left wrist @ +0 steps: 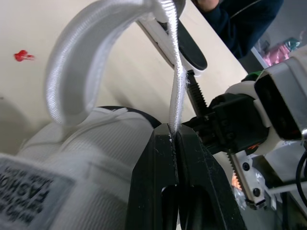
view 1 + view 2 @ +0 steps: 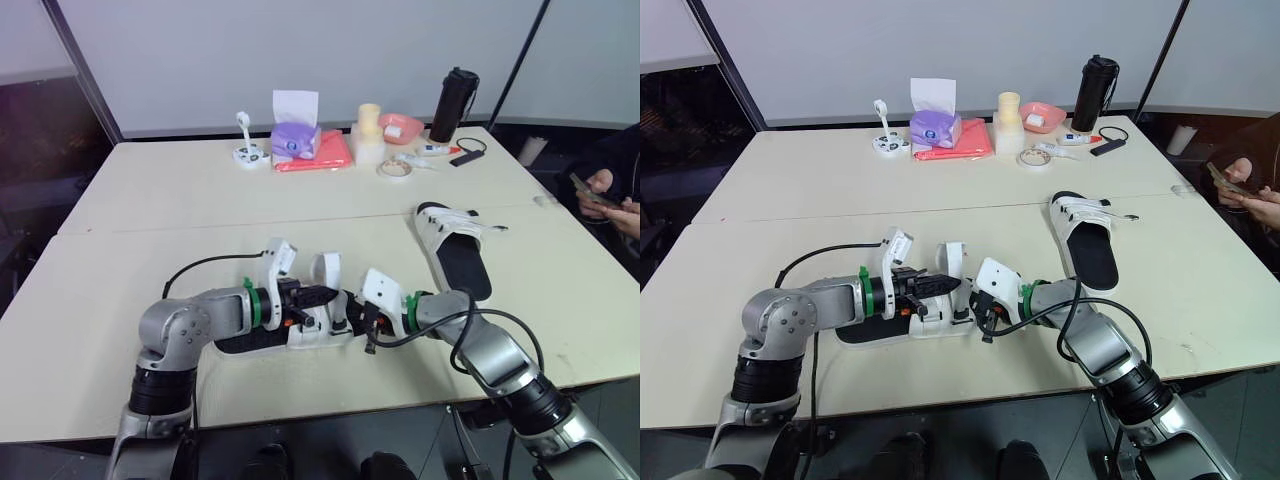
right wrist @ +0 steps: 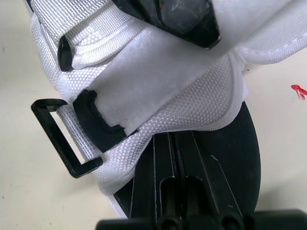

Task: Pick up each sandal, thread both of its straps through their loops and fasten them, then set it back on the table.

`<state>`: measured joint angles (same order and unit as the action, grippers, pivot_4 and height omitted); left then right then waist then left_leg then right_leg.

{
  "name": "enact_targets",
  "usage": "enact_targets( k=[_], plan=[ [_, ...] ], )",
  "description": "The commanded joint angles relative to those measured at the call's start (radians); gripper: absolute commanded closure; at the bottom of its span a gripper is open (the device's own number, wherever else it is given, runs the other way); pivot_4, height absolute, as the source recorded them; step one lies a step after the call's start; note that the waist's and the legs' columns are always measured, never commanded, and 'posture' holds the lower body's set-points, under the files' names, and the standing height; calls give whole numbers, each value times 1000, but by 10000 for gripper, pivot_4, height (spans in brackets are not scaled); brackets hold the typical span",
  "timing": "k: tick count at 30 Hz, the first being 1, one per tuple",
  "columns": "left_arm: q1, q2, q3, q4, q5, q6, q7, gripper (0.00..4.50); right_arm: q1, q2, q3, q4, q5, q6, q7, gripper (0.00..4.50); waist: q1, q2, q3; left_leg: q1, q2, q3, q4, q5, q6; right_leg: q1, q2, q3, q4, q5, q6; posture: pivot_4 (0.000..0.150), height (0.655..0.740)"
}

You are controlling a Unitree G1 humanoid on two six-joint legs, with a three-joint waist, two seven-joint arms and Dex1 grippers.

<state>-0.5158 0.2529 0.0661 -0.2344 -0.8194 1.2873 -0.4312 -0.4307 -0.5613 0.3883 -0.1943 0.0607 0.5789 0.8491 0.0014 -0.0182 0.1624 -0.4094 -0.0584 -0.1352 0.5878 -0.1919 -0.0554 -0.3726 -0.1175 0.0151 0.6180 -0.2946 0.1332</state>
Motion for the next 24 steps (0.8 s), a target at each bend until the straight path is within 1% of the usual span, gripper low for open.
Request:
enact_targets(
  k=[1,7,24],
  plan=[
    [-22,-5,26,-7,-29,17,7,44802,41,0,58,80,-53,34,-17,45000,-2,0,0,0,0,0,0,0,0,0,0,0,0,0,0,1500,7400],
    [-28,-1,31,-13,-36,34,9,44802,41,-1,61,83,-53,28,-20,45000,-10,0,0,0,0,0,0,0,0,0,0,0,0,1,2,1500,7400],
    [-43,-28,107,-26,-106,106,61,44802,29,3,71,101,-60,11,-17,45000,-13,0,0,0,0,0,0,0,0,0,0,0,1,1,2,1500,7400]
  ],
)
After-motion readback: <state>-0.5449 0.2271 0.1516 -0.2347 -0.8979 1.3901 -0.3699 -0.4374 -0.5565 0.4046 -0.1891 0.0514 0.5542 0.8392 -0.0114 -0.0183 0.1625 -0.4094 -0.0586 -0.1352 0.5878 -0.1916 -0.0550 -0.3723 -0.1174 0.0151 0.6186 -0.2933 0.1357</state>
